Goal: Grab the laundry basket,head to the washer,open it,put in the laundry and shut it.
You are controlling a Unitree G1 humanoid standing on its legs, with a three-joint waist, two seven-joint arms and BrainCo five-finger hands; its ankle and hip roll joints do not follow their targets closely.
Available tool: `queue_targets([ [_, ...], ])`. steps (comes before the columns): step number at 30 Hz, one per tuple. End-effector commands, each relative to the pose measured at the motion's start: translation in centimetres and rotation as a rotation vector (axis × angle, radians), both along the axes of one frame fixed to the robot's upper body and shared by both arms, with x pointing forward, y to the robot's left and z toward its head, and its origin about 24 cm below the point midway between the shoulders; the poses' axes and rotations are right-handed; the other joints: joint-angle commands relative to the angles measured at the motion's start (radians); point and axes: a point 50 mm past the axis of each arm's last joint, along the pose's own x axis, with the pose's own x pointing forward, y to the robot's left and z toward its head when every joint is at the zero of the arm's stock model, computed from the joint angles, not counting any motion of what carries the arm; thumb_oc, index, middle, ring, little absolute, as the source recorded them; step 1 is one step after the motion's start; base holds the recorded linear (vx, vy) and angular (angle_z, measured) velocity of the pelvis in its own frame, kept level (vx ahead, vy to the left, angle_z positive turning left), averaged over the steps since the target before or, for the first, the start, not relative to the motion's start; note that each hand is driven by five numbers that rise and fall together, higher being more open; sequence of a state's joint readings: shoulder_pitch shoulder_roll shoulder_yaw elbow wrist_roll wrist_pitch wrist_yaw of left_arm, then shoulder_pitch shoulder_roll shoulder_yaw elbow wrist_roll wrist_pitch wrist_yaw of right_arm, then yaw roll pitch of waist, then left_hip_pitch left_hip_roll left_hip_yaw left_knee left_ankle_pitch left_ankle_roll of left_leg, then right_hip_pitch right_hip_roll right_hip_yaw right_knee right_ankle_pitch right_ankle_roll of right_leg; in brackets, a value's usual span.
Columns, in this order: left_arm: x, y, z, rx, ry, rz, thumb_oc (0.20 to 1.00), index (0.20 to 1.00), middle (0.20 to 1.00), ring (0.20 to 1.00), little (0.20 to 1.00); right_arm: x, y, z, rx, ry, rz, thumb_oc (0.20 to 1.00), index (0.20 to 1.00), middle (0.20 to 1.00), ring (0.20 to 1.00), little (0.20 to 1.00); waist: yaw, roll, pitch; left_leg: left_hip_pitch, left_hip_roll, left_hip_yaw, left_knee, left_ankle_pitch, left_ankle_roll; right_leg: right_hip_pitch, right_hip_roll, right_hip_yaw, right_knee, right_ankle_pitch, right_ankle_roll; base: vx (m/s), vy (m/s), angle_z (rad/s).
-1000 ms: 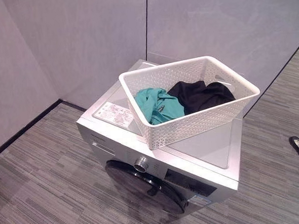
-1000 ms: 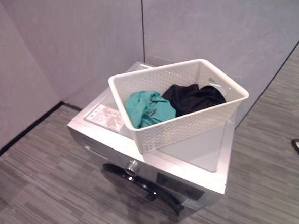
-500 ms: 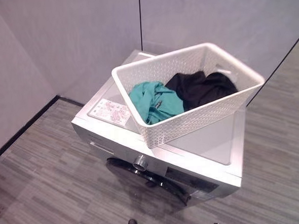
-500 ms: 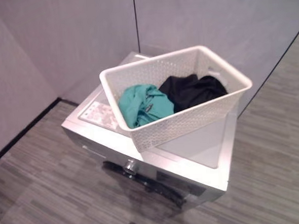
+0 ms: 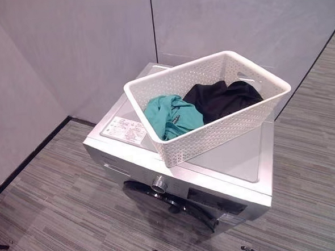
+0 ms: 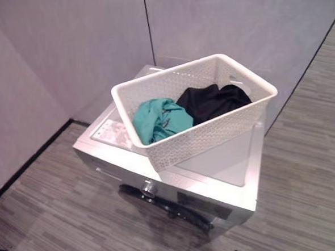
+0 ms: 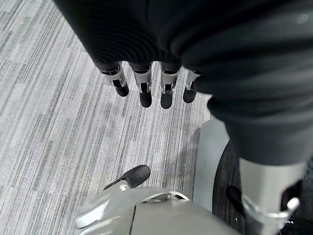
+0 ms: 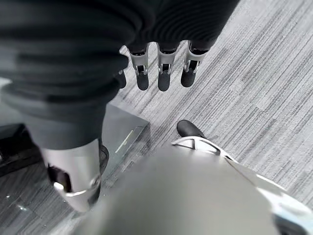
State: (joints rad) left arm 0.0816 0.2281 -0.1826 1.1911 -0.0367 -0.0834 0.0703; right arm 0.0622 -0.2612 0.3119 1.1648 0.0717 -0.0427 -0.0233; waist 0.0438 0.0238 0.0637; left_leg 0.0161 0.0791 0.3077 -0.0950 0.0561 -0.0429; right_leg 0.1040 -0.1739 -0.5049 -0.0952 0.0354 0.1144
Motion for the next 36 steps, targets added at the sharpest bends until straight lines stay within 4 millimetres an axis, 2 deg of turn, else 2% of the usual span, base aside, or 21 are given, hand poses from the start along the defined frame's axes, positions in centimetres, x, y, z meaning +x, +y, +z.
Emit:
queue_targets([
  [1, 2.1, -1.4, 0.0, -0.004, -0.033, -0.067, 1.0, 1.0, 1.0, 1.0, 1.0, 2.2, -0.8, 0.6, -0.055, -0.05, 0.078, 1.0, 1.0, 1.0, 1.0, 1.0, 0.025, 0.031, 0.026, 0.021, 0.084, 0.03, 0.008, -0.04, -0.044, -0.011, -0.017, -0.025, 0.008, -0.058, 0.002, -0.05, -0.055, 0.0],
  [5, 2.8, -1.5, 0.2, -0.011, -0.06, -0.056, 1.0, 1.0, 1.0, 1.0, 1.0, 3.4, -0.7, 1.0, -0.061, -0.086, 0.102, 1.0, 1.0, 1.0, 1.0, 1.0, 0.033, 0.031, 0.042, 0.0, 0.092, 0.027, 0.013, -0.006, -0.055, -0.02, -0.007, -0.019, 0.008, -0.078, -0.006, -0.15, -0.081, -0.01],
  [6, 3.7, -1.6, 0.5, -0.018, -0.093, -0.053, 1.0, 1.0, 1.0, 1.0, 1.0, 4.5, -0.9, 1.5, -0.069, -0.119, 0.116, 1.0, 1.0, 1.0, 1.0, 1.0, 0.04, 0.019, 0.068, -0.053, 0.104, -0.004, 0.097, -0.012, -0.068, -0.027, -0.01, -0.015, 0.008, -0.08, -0.018, -0.22, -0.078, -0.01],
  [7, 4.1, -1.7, 0.6, -0.025, -0.109, -0.047, 1.0, 1.0, 1.0, 1.0, 1.0, 5.2, -0.9, 1.7, -0.072, -0.142, 0.133, 1.0, 1.0, 1.0, 1.0, 1.0, 0.049, 0.013, 0.08, -0.067, 0.1, -0.049, 0.138, -0.04, -0.07, -0.039, -0.015, -0.006, 0.008, -0.074, -0.022, -0.22, -0.075, 0.01],
  [8, 4.1, -1.7, 0.6, -0.025, -0.109, -0.047, 1.0, 1.0, 1.0, 1.0, 1.0, 5.3, -0.9, 1.7, -0.072, -0.142, 0.133, 1.0, 1.0, 1.0, 1.0, 1.0, 0.048, 0.013, 0.08, -0.072, 0.101, -0.051, 0.146, -0.044, -0.07, -0.039, -0.015, -0.007, 0.008, -0.074, -0.022, -0.13, 0.003, -0.09],
  [9, 4.5, -1.8, 0.7, -0.032, -0.126, -0.034, 1.0, 1.0, 1.0, 1.0, 1.0, 5.7, -1.1, 2.0, -0.082, -0.156, 0.142, 1.0, 1.0, 1.0, 1.0, 1.0, 0.05, 0.006, 0.087, -0.074, 0.098, -0.124, 0.192, -0.088, -0.071, -0.051, -0.024, -0.001, 0.008, -0.063, -0.024, -0.09, 0.055, -0.15],
  [11, 4.6, -1.8, 0.8, -0.03, -0.132, -0.021, 1.0, 1.0, 1.0, 1.0, 1.0, 6.1, -1.2, 2.2, -0.089, -0.171, 0.145, 1.0, 1.0, 1.0, 1.0, 1.0, 0.047, 0.003, 0.088, -0.058, 0.108, -0.134, 0.212, -0.104, -0.073, -0.057, -0.033, 0.0, 0.008, -0.053, -0.022, -0.07, 0.111, -0.13],
  [13, 4.1, -2.0, 0.6, -0.037, -0.121, -0.012, 1.0, 1.0, 1.0, 1.0, 1.0, 6.1, -1.2, 2.2, -0.085, -0.172, 0.146, 1.0, 1.0, 1.0, 1.0, 1.0, 0.038, 0.013, 0.075, -0.005, 0.116, -0.138, 0.176, -0.118, -0.073, -0.067, -0.045, -0.002, 0.008, -0.037, -0.01, -0.01, 0.178, -0.09],
  [16, 3.8, -2.1, 0.4, -0.029, -0.095, -0.047, 1.0, 1.0, 1.0, 1.0, 1.0, 6.1, -1.1, 2.2, -0.072, -0.176, 0.12, 1.0, 1.0, 1.0, 1.0, 1.0, 0.002, 0.038, 0.045, 0.059, 0.077, -0.142, 0.051, -0.122, -0.059, -0.113, -0.085, 0.009, 0.008, 0.034, 0.02, -0.05, 0.313, 0.01],
  [18, 4.1, -2.0, 0.5, -0.027, -0.102, -0.069, 1.0, 1.0, 1.0, 1.0, 1.0, 6.3, -1.0, 2.4, -0.063, -0.193, 0.116, 1.0, 1.0, 1.0, 1.0, 1.0, 0.0, 0.037, 0.043, 0.073, 0.037, -0.15, 0.03, -0.133, -0.037, -0.116, -0.114, 0.018, 0.008, 0.063, 0.033, -0.05, 0.234, 0.08],
  [19, 4.1, -2.0, 0.5, -0.027, -0.101, -0.069, 1.0, 1.0, 1.0, 1.0, 1.0, 6.3, -1.0, 2.4, -0.063, -0.193, 0.116, 1.0, 1.0, 1.0, 1.0, 1.0, 0.0, 0.036, 0.043, 0.075, 0.035, -0.149, 0.03, -0.133, -0.036, -0.115, -0.116, 0.019, 0.008, 0.064, 0.034, -0.05, 0.245, -0.04],
  [20, 4.3, -1.9, 0.7, -0.021, -0.111, -0.076, 1.0, 1.0, 1.0, 1.0, 1.0, 6.6, -0.7, 2.6, -0.064, -0.209, 0.136, 1.0, 1.0, 1.0, 1.0, 1.0, 0.005, 0.032, 0.046, 0.078, 0.01, -0.137, 0.028, -0.146, -0.02, -0.108, -0.142, 0.007, 0.008, 0.078, 0.047, -0.04, 0.171, -0.08],
  [23, 4.4, -1.8, 0.7, -0.024, -0.114, -0.075, 1.0, 1.0, 1.0, 1.0, 1.0, 7.0, -0.5, 2.7, -0.071, -0.216, 0.158, 1.0, 1.0, 1.0, 1.0, 1.0, 0.01, 0.026, 0.054, 0.077, -0.014, -0.133, 0.037, -0.161, 0.001, -0.107, -0.16, -0.001, 0.008, 0.095, 0.053, -0.07, 0.192, -0.02],
  [24, 4.4, -1.6, 0.7, -0.019, -0.104, -0.092, 1.0, 1.0, 1.0, 1.0, 1.0, 8.1, -0.1, 3.1, -0.082, -0.245, 0.207, 1.0, 1.0, 1.0, 1.0, 1.0, 0.017, 0.025, 0.069, 0.091, -0.025, -0.112, 0.037, -0.168, 0.02, -0.119, -0.171, -0.006, 0.03, 0.107, 0.056, -0.07, 0.17, -0.12],
  [25, 4.4, -1.6, 0.7, -0.019, -0.105, -0.092, 1.0, 1.0, 1.0, 1.0, 1.0, 8.1, -0.1, 3.1, -0.082, -0.246, 0.208, 1.0, 1.0, 1.0, 1.0, 1.0, 0.018, 0.025, 0.07, 0.092, -0.025, -0.111, 0.037, -0.168, 0.02, -0.12, -0.171, -0.004, 0.031, 0.107, 0.056, -0.09, 0.145, -0.35],
  [27, 4.3, -1.4, 0.7, -0.012, -0.094, -0.113, 1.0, 1.0, 1.0, 1.0, 1.0, 9.4, 0.4, 3.6, -0.102, -0.271, 0.267, 1.0, 1.0, 1.0, 1.0, 1.0, 0.027, 0.031, 0.084, 0.091, -0.02, -0.093, 0.042, -0.166, 0.03, -0.142, -0.187, -0.017, 0.088, 0.101, 0.062, -0.1, 0.05, -0.6],
  [29, 4.7, -0.7, 1.0, 0.006, -0.103, -0.123, 1.0, 1.0, 1.0, 1.0, 1.0, 11.0, 1.1, 4.4, -0.123, -0.321, 0.344, 1.0, 1.0, 1.0, 1.0, 1.0, 0.03, 0.032, 0.095, 0.078, -0.016, -0.088, 0.053, -0.162, 0.037, -0.135, -0.183, -0.003, 0.149, 0.057, 0.049, -0.12, 0.016, -0.47],
  [31, 5.0, 0.0, 1.3, 0.02, -0.116, -0.127, 1.0, 1.0, 1.0, 1.0, 1.0, 11.9, 1.3, 5.1, -0.174, -0.349, 0.45, 1.0, 1.0, 1.0, 1.0, 1.0, 0.031, 0.025, 0.093, 0.062, -0.016, -0.102, 0.065, -0.154, 0.041, -0.118, -0.158, 0.047, 0.197, 0.001, 0.033, -0.06, -0.064, -0.11],
  [33, 4.8, 1.2, 1.7, 0.042, -0.129, -0.114, 1.0, 1.0, 1.0, 1.0, 1.0, 13.8, 1.3, 7.7, -0.255, -0.446, 0.625, 1.0, 1.0, 1.0, 1.0, 1.0, 0.048, 0.0, 0.073, 0.04, -0.013, -0.107, 0.079, -0.149, 0.034, -0.073, -0.135, 0.076, 0.162, -0.011, 0.033, 0.0, -0.141, 0.06],
  [34, 4.8, 1.2, 1.7, 0.042, -0.129, -0.114, 1.0, 1.0, 1.0, 1.0, 1.0, 13.8, 1.3, 7.7, -0.255, -0.445, 0.625, 1.0, 1.0, 1.0, 1.0, 1.0, 0.049, 0.0, 0.072, 0.04, -0.013, -0.107, 0.08, -0.149, 0.034, -0.073, -0.135, 0.076, 0.162, -0.011, 0.033, -0.02, -0.108, 0.02],
  [36, 4.2, 2.0, 1.8, 0.059, -0.122, -0.079, 1.0, 1.0, 1.0, 1.0, 1.0, 14.9, 1.8, 9.9, -0.279, -0.55, 0.707, 1.0, 1.0, 1.0, 1.0, 1.0, 0.057, -0.022, 0.066, 0.027, -0.001, -0.095, 0.085, -0.144, 0.025, -0.063, -0.126, 0.079, 0.126, -0.008, 0.036, -0.02, -0.116, -0.24],
])
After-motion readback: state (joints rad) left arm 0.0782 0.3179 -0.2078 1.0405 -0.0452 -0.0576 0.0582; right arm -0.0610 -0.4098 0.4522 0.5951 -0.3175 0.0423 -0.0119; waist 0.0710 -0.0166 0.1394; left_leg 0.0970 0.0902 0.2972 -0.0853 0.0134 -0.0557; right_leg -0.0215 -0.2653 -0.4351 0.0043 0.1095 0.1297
